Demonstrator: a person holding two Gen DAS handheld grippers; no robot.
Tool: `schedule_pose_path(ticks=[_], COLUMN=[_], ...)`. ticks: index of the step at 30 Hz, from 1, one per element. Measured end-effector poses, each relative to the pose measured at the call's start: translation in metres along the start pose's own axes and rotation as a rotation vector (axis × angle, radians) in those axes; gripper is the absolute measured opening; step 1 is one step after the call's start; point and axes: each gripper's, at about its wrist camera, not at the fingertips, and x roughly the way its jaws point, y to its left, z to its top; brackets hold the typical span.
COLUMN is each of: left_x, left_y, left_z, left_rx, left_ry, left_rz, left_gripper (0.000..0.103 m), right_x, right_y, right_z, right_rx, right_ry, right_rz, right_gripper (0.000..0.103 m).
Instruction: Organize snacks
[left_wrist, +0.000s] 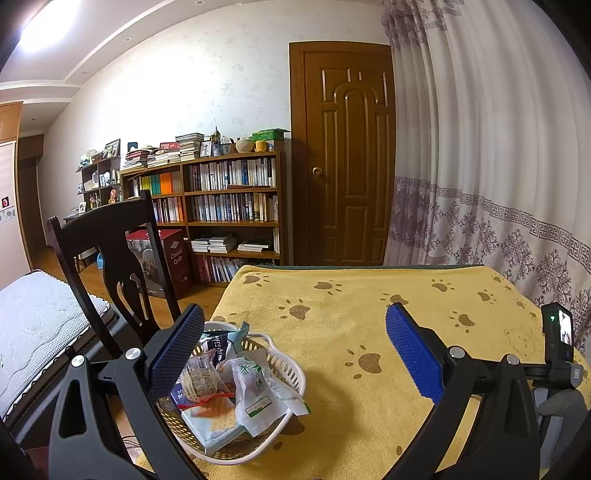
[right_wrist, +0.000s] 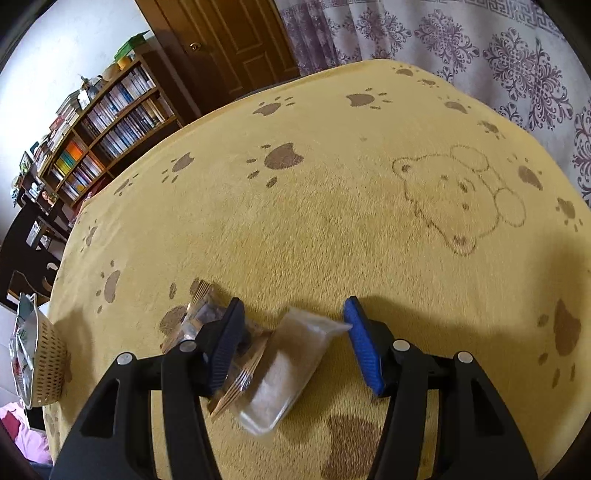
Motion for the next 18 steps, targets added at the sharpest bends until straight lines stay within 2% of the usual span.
schedule_pose_path(ticks=[5,11,18], left_x=[0.000,0.001,0.003], left_y=[-0.001,-0.002,-0.008], left_z=[-0.002,-0.002,-0.006], left_rx=[0.006,0.007,0.025], left_ry=[0.002,0.005,0.015], left_rz=[-0.003,-0.004,-0.010], left_gripper=[0.100,0.100,0.100], right_x=[0.005,0.005,-0.005], right_y=[0.009,0.015,-0.001], right_z=[0.003,-0.001,-0.006], right_rx=[-0.049,-0.137,-0.152], right_ry=[-0.015,-0.046,-0.047], right_rz=[-0.070,-0.162,-0.145], right_gripper=[0.053,0.038,0.037])
